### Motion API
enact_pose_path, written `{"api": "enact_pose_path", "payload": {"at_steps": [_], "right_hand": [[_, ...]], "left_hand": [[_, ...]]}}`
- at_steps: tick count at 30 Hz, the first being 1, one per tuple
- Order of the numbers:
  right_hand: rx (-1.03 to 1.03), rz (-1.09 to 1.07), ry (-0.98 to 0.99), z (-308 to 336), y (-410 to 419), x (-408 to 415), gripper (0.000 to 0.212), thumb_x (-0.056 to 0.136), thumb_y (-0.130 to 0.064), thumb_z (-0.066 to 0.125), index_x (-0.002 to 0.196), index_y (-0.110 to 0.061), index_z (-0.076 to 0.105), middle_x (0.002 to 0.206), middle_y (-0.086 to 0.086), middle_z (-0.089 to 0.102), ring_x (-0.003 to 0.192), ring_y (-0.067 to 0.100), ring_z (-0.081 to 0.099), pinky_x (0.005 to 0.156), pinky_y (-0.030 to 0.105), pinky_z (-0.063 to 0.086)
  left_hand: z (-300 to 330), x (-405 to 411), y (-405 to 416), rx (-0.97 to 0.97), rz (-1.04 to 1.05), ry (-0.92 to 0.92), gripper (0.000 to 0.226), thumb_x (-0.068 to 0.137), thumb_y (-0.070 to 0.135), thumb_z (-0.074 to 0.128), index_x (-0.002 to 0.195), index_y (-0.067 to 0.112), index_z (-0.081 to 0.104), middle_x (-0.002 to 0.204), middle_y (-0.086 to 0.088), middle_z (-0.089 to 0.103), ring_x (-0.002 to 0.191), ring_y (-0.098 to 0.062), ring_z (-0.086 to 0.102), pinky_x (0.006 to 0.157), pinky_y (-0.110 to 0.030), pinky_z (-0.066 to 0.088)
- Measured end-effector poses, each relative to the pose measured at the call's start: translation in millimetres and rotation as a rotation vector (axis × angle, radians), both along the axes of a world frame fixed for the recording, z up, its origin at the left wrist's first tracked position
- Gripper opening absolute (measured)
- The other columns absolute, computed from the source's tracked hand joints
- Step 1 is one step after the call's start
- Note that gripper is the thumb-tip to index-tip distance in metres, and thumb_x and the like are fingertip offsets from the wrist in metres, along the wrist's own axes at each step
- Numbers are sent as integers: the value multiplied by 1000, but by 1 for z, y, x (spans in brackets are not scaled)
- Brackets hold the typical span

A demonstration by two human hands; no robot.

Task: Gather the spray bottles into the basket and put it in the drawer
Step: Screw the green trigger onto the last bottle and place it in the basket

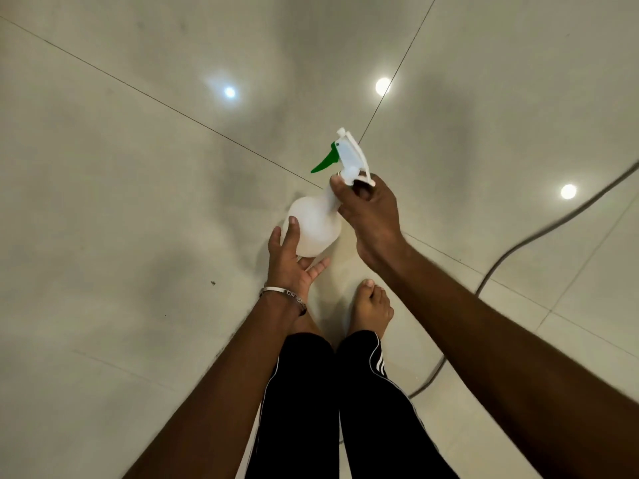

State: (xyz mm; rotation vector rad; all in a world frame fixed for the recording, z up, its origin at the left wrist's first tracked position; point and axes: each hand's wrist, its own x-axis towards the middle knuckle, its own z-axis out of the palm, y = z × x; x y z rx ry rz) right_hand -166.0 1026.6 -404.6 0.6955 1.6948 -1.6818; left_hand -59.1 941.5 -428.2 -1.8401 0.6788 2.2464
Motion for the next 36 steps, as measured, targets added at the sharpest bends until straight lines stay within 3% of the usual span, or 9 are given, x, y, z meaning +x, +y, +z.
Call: {"api": "enact_pose_path", "payload": {"at_steps": [3, 7, 9, 12, 15, 19, 24, 29, 36], "right_hand": [[-30, 91, 42, 23, -1, 9, 34, 79, -4, 78, 109, -8, 63, 95, 2, 70, 86, 9, 68, 78, 25, 56], [-24, 192, 49, 57, -1, 1, 46, 73, 21, 57, 103, -11, 69, 101, 3, 73, 94, 13, 68, 79, 27, 54], [47, 197, 32, 71, -3, -6, 39, 79, 14, 55, 103, -11, 72, 105, 3, 73, 97, 15, 66, 84, 29, 53], [96, 241, -116, 89, -11, -17, 19, 92, -20, 63, 110, -20, 72, 115, -3, 71, 110, 16, 63, 98, 39, 49], [16, 361, -230, 111, -28, -23, 16, 92, -35, 66, 105, -29, 73, 106, -13, 73, 106, 14, 66, 98, 44, 51], [-58, 435, -219, 145, -57, -25, 18, 92, -33, 67, 107, -26, 73, 105, -10, 75, 101, 17, 68, 96, 47, 54], [-80, 507, -186, 192, -96, -22, 21, 94, -29, 65, 112, -22, 72, 114, -4, 73, 111, 21, 67, 95, 49, 55], [-48, 676, -113, 243, -136, -14, 27, 98, -29, 58, 122, -21, 68, 128, -1, 66, 122, 21, 59, 95, 47, 52], [-29, 860, -39, 316, -190, 15, 31, 98, -27, 54, 127, -18, 65, 134, 1, 62, 124, 21, 56, 87, 40, 51]], "left_hand": [[19, -12, -7, -46, -20, -25, 67, 79, 44, 70, 135, 30, 36, 129, -7, 52, 109, -29, 61, 81, -48, 58], [43, -14, -29, 31, -85, 99, 55, 86, 41, 63, 134, 21, 42, 138, -13, 50, 115, -31, 59, 88, -47, 55], [57, -14, -44, 68, -135, 168, 47, 88, 42, 60, 129, 22, 49, 139, -12, 49, 119, -32, 57, 89, -46, 55], [80, -18, -64, 94, -189, 214, 41, 88, 47, 58, 123, 25, 58, 130, -8, 54, 108, -29, 61, 86, -43, 56], [107, -23, -84, 75, -228, 218, 38, 85, 52, 58, 116, 30, 63, 120, -1, 60, 100, -23, 64, 80, -38, 58], [149, -24, -110, -24, -237, 189, 48, 84, 57, 57, 124, 31, 60, 124, 1, 61, 102, -15, 62, 68, -29, 55], [205, -15, -138, -124, -145, 183, 50, 84, 54, 59, 127, 28, 55, 123, 6, 59, 101, -14, 62, 66, -32, 59], [255, 6, -164, -196, -38, 173, 29, 86, 45, 62, 107, 26, 66, 117, 4, 60, 111, -18, 57, 77, -43, 60], [328, 46, -194, -297, 60, 132, 20, 92, 33, 52, 102, 20, 64, 111, -1, 58, 102, -18, 57, 62, -35, 60]]}}
